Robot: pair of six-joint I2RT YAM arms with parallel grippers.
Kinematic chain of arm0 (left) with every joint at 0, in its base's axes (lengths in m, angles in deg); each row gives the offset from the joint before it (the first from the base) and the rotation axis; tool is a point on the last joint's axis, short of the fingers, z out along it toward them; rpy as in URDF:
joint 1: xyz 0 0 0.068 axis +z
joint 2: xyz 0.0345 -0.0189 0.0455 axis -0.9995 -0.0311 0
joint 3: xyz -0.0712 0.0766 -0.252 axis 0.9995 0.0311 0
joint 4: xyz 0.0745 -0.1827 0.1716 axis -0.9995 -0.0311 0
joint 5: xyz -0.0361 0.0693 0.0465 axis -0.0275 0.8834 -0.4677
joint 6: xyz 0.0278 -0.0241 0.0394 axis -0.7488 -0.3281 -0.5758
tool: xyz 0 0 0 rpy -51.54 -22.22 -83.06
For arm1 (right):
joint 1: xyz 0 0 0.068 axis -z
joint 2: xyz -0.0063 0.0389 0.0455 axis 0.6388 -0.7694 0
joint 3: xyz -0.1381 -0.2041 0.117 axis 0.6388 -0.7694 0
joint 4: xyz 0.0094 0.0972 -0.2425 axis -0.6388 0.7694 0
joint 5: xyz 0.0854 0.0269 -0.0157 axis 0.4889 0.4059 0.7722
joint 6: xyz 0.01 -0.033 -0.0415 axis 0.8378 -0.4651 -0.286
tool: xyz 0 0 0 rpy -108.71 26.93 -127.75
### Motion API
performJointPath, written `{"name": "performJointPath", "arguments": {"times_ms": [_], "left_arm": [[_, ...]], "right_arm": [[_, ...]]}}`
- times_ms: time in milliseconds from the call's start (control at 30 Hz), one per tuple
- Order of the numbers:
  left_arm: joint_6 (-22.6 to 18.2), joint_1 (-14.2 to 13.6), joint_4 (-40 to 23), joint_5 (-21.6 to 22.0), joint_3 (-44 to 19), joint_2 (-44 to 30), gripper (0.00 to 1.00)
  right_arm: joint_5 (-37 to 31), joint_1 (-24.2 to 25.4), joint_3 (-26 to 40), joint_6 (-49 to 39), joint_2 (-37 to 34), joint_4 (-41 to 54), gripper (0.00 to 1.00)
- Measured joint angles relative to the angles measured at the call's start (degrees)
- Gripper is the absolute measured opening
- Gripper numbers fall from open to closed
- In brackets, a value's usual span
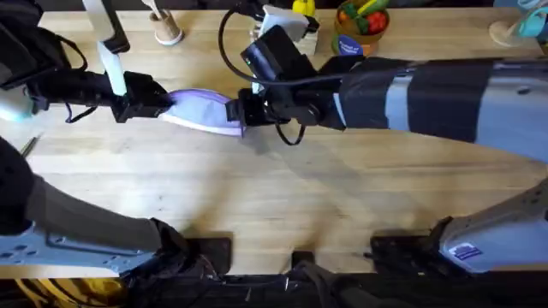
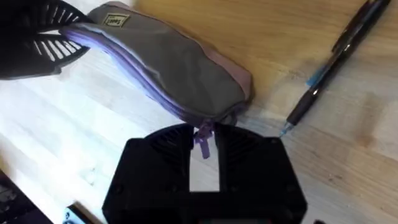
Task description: Unzip the bag, pick up the pens from the table one at a time and place them inside, then zip the bag closed.
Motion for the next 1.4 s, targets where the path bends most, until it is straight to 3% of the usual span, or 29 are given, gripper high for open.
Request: {"name": "performJointPath", "arguments": {"times_ms": [67,233,600,733,1067,1400], "left_arm": [[0.00,0.00,0.00,0.00,0.01,0.00,0.042],[0.00,0.00,0.00,0.00,0.02,0.00,0.042],[0.00,0.00,0.01,-0.02,0.02,0.00,0.042],[0.00,0.00,-0.04,-0.04,0.02,0.00,0.042],[0.18,-0.98,-0.90,-1.99,0.02,0.00,0.042],[0.22,-0.98,-0.92,-2.19,0.02,0.00,0.042]], "right_arm": [[0.00,0.00,0.00,0.01,0.00,0.02,0.208],[0.04,0.11,0.00,0.02,0.00,0.02,0.046],[0.09,0.22,-0.02,-0.95,0.25,0.10,0.036],[0.04,0.53,-0.11,-3.78,4.40,1.53,0.030],[1.64,4.81,0.02,-6.66,8.02,5.18,0.030],[2.50,6.68,0.39,-12.36,8.02,1.42,0.030]]}}
